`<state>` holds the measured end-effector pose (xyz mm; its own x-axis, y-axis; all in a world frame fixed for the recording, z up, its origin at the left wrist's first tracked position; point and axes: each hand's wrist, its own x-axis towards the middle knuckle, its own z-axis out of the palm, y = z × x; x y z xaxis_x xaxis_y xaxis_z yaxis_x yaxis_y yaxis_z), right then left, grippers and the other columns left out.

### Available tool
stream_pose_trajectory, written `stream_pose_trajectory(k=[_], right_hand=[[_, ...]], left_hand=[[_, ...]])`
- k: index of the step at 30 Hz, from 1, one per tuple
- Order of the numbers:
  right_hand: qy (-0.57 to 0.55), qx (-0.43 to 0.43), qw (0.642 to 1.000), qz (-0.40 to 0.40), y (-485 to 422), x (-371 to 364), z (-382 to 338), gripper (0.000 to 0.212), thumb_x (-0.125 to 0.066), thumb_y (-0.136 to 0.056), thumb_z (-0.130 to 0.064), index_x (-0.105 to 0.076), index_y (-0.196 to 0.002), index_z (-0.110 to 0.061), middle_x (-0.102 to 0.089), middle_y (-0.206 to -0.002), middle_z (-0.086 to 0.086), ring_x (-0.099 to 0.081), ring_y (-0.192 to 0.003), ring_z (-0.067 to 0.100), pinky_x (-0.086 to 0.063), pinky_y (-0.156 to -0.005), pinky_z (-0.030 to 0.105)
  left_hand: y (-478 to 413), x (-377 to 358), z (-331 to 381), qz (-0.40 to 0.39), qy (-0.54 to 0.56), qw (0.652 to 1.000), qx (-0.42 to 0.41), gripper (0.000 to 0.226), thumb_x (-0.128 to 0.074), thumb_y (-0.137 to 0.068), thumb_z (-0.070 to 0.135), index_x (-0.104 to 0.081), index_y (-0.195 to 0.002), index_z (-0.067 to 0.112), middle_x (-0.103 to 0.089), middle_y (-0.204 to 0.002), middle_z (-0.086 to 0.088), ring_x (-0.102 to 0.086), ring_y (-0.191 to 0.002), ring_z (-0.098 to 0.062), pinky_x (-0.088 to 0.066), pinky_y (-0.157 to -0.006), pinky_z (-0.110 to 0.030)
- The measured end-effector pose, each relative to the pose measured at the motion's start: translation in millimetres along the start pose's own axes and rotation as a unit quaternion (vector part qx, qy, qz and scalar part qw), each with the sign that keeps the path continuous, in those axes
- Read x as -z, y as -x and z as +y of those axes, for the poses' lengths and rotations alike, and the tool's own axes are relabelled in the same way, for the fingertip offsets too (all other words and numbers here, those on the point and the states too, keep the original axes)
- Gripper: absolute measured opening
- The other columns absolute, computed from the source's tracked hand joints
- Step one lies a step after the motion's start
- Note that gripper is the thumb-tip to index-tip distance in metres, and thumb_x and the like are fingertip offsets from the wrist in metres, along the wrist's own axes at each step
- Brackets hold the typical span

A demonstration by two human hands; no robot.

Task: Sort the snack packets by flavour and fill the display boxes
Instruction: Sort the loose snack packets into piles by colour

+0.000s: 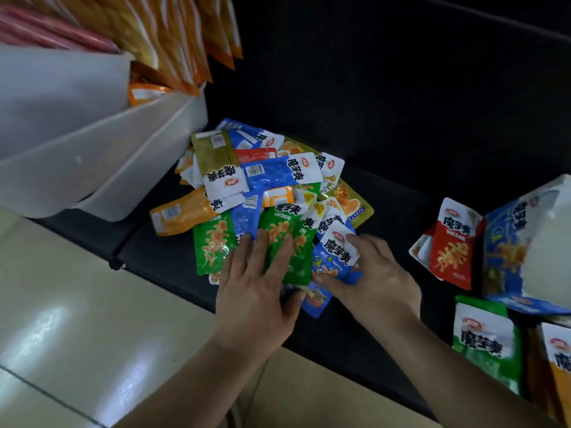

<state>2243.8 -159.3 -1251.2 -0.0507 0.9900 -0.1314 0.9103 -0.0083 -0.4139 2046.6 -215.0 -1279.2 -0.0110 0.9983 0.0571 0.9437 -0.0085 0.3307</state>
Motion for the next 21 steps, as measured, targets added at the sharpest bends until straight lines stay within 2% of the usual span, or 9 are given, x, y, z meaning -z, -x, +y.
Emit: stream_pose_trajectory(k=[2, 4, 6, 10, 13, 16, 19, 21], right_hand=[[-0.011, -0.004, 1.000, 0.006, -2.6, 0.8, 2.8, 0.098, -0.077, -0.067, -0.078, -0.038, -0.151, -0.045, -0.042, -0.143, -0.023, -0.059, -0.118, 0.006, -0.048, -0.073, 0.028], [-0.037, -0.011, 0.999, 0.011, -6.1, 4.0, 7.2, 0.103, -0.084, -0.063, -0.072, -0.036, -0.151, -0.047, -0.043, -0.139, -0.021, -0.057, -0.120, 0.007, -0.052, -0.077, 0.032], [-0.061, -0.033, 0.998, 0.012, -9.3, 6.0, 13.3, 0.108, -0.090, -0.062, -0.063, -0.035, -0.153, -0.046, -0.042, -0.141, -0.016, -0.052, -0.127, 0.011, -0.053, -0.083, 0.036], [-0.128, -0.100, 0.986, 0.033, -11.8, 4.4, 25.4, 0.121, -0.097, -0.059, -0.053, -0.033, -0.159, -0.029, -0.036, -0.150, -0.003, -0.047, -0.136, 0.018, -0.051, -0.098, 0.039], [-0.168, -0.139, 0.975, 0.050, -15.8, 3.3, 30.9, 0.114, -0.097, -0.057, -0.054, -0.045, -0.152, -0.020, -0.039, -0.146, -0.001, -0.053, -0.130, 0.022, -0.053, -0.099, 0.042], [-0.112, -0.111, 0.986, 0.054, -15.6, 1.1, 28.5, 0.088, -0.092, -0.062, -0.060, -0.058, -0.139, -0.034, -0.043, -0.132, -0.007, -0.057, -0.120, 0.021, -0.055, -0.088, 0.039], [-0.025, -0.072, 0.997, 0.021, -15.9, 1.2, 21.1, 0.092, -0.085, -0.070, -0.062, -0.040, -0.150, -0.050, -0.047, -0.132, -0.005, -0.054, -0.123, 0.023, -0.048, -0.079, 0.033], [0.007, -0.060, 0.998, 0.002, -16.8, 4.1, 16.5, 0.098, -0.082, -0.074, -0.064, -0.029, -0.155, -0.052, -0.052, -0.132, -0.004, -0.051, -0.127, 0.025, -0.047, -0.081, 0.034]], left_hand=[[-3.5, 1.6, 1.8, -0.007, -0.001, 1.000, 0.016, 0.091, -0.063, -0.083, 0.066, -0.034, -0.161, 0.028, -0.044, -0.160, -0.014, -0.036, -0.149, -0.041, -0.038, -0.117, -0.059], [-6.2, 1.7, 1.5, -0.008, -0.010, 1.000, 0.018, 0.093, -0.063, -0.081, 0.072, -0.037, -0.159, 0.029, -0.047, -0.157, -0.014, -0.040, -0.146, -0.042, -0.040, -0.115, -0.058], [-8.5, 0.6, 0.6, -0.005, -0.015, 1.000, 0.013, 0.087, -0.061, -0.079, 0.073, -0.047, -0.154, 0.029, -0.053, -0.152, -0.015, -0.045, -0.141, -0.044, -0.044, -0.110, -0.059], [-8.1, -2.7, 0.3, 0.001, -0.038, 0.999, -0.010, 0.070, -0.051, -0.085, 0.068, -0.062, -0.142, 0.028, -0.057, -0.147, -0.019, -0.049, -0.136, -0.048, -0.047, -0.106, -0.061], [-8.2, -6.6, 1.3, 0.014, -0.037, 0.999, -0.014, 0.058, -0.044, -0.096, 0.060, -0.068, -0.136, 0.025, -0.058, -0.145, -0.022, -0.048, -0.136, -0.050, -0.046, -0.107, -0.063], [-8.5, -8.9, 3.9, 0.024, -0.023, 0.999, -0.005, 0.054, -0.040, -0.100, 0.054, -0.070, -0.133, 0.023, -0.058, -0.145, -0.023, -0.047, -0.137, -0.051, -0.045, -0.108, -0.064], [-8.5, -8.5, 4.8, 0.026, -0.024, 0.999, -0.010, 0.052, -0.044, -0.099, 0.051, -0.071, -0.130, 0.021, -0.058, -0.143, -0.024, -0.048, -0.136, -0.052, -0.045, -0.106, -0.065], [-10.6, -5.9, 6.1, 0.027, -0.005, 1.000, -0.010, 0.045, -0.046, -0.097, 0.045, -0.072, -0.124, 0.020, -0.060, -0.140, -0.022, -0.050, -0.134, -0.051, -0.045, -0.105, -0.066]])
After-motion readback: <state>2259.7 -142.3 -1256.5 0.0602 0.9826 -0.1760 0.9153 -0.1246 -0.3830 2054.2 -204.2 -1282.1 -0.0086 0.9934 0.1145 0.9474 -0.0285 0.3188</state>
